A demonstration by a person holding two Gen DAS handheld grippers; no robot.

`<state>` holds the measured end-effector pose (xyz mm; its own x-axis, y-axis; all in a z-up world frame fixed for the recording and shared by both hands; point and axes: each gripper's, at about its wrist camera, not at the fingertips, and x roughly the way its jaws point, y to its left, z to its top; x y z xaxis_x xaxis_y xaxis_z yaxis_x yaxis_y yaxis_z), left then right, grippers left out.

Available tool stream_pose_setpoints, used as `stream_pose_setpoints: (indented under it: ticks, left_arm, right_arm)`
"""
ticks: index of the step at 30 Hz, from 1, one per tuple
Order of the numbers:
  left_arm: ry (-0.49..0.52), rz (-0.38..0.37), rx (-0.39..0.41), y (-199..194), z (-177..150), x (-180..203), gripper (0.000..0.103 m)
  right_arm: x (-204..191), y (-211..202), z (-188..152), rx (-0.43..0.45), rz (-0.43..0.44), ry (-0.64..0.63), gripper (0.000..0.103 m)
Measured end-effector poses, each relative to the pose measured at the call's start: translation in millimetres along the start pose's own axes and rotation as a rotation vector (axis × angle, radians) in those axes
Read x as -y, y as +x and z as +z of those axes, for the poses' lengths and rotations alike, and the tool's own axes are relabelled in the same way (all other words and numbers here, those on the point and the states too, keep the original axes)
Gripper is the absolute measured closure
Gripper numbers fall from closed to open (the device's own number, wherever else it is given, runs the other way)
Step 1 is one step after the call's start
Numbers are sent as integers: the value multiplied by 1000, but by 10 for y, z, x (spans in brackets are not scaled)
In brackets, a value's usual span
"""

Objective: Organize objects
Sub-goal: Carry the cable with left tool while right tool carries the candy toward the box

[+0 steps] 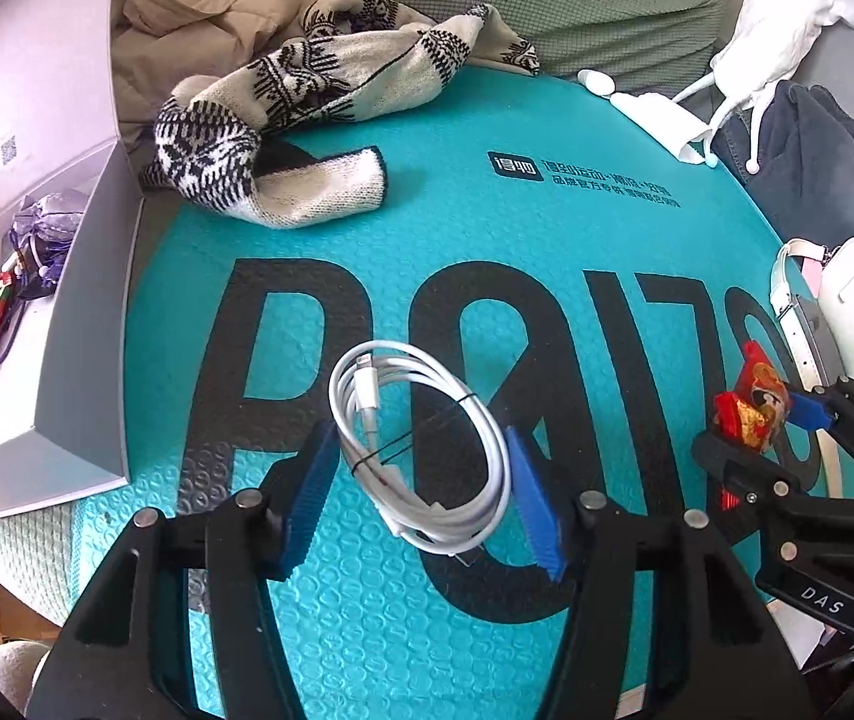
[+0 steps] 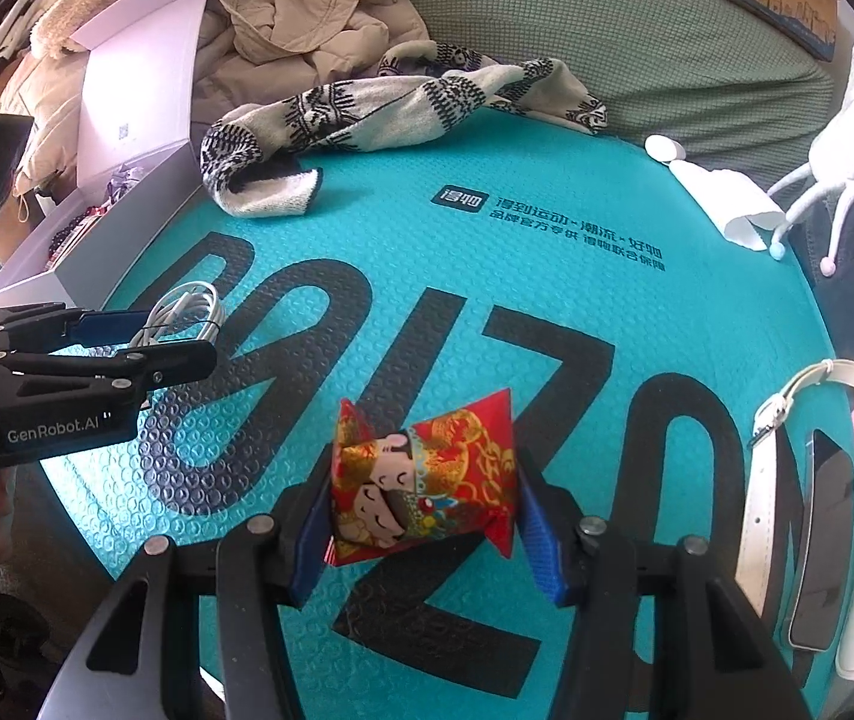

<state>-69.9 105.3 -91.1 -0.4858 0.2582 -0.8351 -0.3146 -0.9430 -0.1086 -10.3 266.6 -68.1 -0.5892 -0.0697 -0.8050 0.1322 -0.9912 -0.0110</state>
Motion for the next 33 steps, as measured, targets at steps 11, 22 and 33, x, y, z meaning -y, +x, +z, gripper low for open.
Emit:
stream_pose_setpoints:
  ticks: [11, 22, 33]
  left_arm:
    - [-46, 68, 42, -455, -150, -320, 48]
    - [-113, 138, 78, -855, -342, -625, 48]
    - [-178, 197, 103, -1190, -538, -877, 48]
  right_arm:
    - [-457, -102, 200, 51, 78, -113, 48]
    - [-946, -191, 338, 84, 172, -229, 48]
    - [-1407, -271, 412, 106, 261, -332, 48]
